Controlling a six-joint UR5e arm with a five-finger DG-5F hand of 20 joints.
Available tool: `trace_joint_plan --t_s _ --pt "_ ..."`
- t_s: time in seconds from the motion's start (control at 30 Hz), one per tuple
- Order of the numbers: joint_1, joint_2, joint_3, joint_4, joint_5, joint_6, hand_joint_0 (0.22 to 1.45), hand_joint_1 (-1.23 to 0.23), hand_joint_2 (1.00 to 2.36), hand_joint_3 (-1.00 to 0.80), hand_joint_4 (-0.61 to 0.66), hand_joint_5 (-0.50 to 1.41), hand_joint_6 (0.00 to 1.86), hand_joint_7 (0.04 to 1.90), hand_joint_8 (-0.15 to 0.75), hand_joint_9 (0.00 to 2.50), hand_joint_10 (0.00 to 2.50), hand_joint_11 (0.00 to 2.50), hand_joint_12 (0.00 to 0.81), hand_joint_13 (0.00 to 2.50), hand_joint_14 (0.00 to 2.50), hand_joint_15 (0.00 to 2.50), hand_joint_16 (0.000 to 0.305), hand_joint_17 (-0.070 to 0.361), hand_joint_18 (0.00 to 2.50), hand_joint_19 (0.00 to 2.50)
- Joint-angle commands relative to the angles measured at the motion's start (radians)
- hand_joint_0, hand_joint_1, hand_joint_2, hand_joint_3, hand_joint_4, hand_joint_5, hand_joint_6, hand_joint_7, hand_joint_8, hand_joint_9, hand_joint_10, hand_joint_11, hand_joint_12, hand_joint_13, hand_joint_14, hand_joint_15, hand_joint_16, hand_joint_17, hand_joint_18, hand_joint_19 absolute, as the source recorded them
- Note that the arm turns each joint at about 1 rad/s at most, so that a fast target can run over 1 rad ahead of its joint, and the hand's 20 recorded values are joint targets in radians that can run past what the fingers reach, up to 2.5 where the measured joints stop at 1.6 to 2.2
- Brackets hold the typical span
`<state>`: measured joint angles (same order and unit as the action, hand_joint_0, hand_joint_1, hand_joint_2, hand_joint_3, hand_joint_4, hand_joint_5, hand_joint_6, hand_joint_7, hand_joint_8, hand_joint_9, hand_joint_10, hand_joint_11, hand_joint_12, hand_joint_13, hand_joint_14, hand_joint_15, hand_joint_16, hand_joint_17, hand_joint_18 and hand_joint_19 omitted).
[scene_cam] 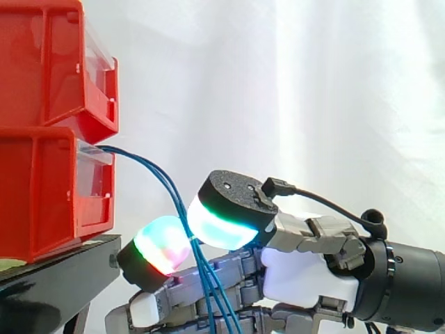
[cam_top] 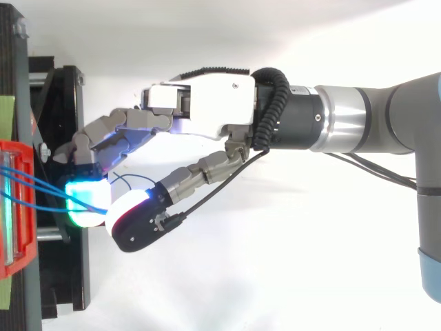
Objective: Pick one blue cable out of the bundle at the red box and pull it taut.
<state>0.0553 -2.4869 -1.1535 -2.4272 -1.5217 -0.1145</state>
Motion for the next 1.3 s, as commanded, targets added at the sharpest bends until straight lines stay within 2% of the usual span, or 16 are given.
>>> trace_joint_plan --t_s 0.0,0.3,0.43,0.57,0.7,0.87,1.07,1.27 --pt "0.001 -0.001 0.0 -0.006 0.0 -0.001 0.64 -0.74 1.01 -0.29 0.23 -0.18 0.75 1.01 0.352 0.62 0.01 0.51 0.389 0.44 0.0 0.12 0.05 0.112 0.4 0.22" --pt "0.006 0.0 0.0 -0.021 0.002 0.001 0.63 -0.77 1.02 -0.19 0.23 -0.19 0.81 0.99 0.359 0.66 0.01 0.54 0.39 0.49 0.0 0.15 0.051 0.114 0.5 0.25" --pt "0.006 0.0 0.001 -0.02 0.002 0.001 0.61 -0.79 1.02 -0.07 0.2 -0.18 0.83 0.99 0.363 0.7 0.01 0.57 0.395 0.53 0.01 0.17 0.051 0.114 0.56 0.28" --pt "0.005 0.002 0.001 -0.021 0.002 0.001 0.62 -0.81 1.03 0.04 0.09 -0.18 0.85 1.04 0.367 0.73 0.01 0.58 0.401 0.57 0.01 0.19 0.053 0.119 0.62 0.3" --pt "0.0 0.009 0.001 -0.026 -0.014 0.001 0.64 -0.83 1.03 0.1 0.07 -0.18 0.85 1.06 0.365 0.74 0.01 0.58 0.403 0.58 0.01 0.19 0.053 0.12 0.65 0.31" --pt "-0.002 0.028 0.001 -0.07 -0.038 0.002 0.66 -0.85 1.03 0.07 0.08 -0.19 0.87 1.02 0.36 0.74 0.01 0.6 0.398 0.59 0.01 0.2 0.053 0.119 0.66 0.32" --pt "-0.005 0.04 0.001 -0.142 -0.04 0.009 0.67 -0.87 1.03 0.04 0.09 -0.19 0.87 1.03 0.356 0.73 0.02 0.6 0.398 0.59 0.01 0.2 0.053 0.119 0.66 0.33" --pt "-0.006 0.051 0.0 -0.185 -0.04 0.03 0.67 -0.87 1.03 0.03 0.12 -0.2 0.87 1.04 0.352 0.73 0.01 0.6 0.398 0.59 0.01 0.2 0.053 0.119 0.67 0.32"
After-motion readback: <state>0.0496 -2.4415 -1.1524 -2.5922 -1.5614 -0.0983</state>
